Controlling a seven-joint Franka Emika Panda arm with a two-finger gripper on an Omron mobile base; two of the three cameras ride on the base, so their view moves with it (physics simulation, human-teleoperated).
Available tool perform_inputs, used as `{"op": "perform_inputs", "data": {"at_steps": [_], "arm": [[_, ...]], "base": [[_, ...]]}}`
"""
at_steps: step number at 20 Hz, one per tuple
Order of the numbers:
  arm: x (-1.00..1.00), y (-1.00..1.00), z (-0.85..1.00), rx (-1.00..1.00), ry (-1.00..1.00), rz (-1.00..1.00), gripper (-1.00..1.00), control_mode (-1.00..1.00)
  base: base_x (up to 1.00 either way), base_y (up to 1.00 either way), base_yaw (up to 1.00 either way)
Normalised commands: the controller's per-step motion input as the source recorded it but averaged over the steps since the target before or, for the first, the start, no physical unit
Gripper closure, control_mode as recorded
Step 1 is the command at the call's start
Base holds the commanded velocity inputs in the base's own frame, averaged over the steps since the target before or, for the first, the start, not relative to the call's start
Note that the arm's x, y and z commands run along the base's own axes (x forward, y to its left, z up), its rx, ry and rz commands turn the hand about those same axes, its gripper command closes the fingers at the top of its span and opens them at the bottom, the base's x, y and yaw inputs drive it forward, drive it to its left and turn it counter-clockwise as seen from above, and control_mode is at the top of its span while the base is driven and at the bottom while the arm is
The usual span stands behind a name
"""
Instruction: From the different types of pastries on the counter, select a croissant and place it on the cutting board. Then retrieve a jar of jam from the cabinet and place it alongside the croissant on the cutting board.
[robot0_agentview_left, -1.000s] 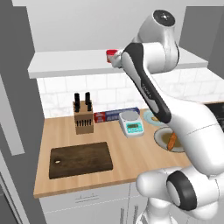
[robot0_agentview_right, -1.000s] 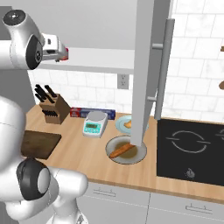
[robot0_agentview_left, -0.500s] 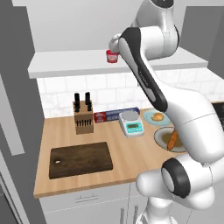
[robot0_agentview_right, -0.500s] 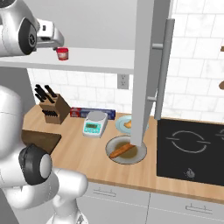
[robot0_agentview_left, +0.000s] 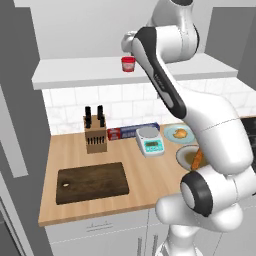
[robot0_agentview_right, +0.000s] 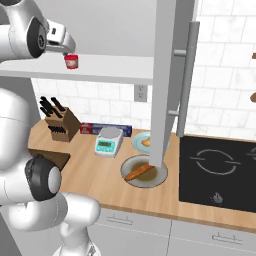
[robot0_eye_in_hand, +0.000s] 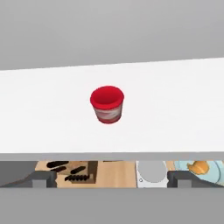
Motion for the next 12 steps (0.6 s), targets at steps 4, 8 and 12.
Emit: {"op": "perform_inputs", "data": {"at_steps": [4,8,12], "arm": [[0.34,0.0,-0.3,0.07,-0.02,0.0,-1.0,-1.0],[0.15,0.0,-0.32,0.0,-0.02,0.01,-1.0,-1.0],[0.33,0.0,-0.12,0.0,0.0,0.05,-1.0,-1.0]], "base": [[0.0,0.0,0.0],[0.0,0.0,0.0],[0.0,0.0,0.0]]}}
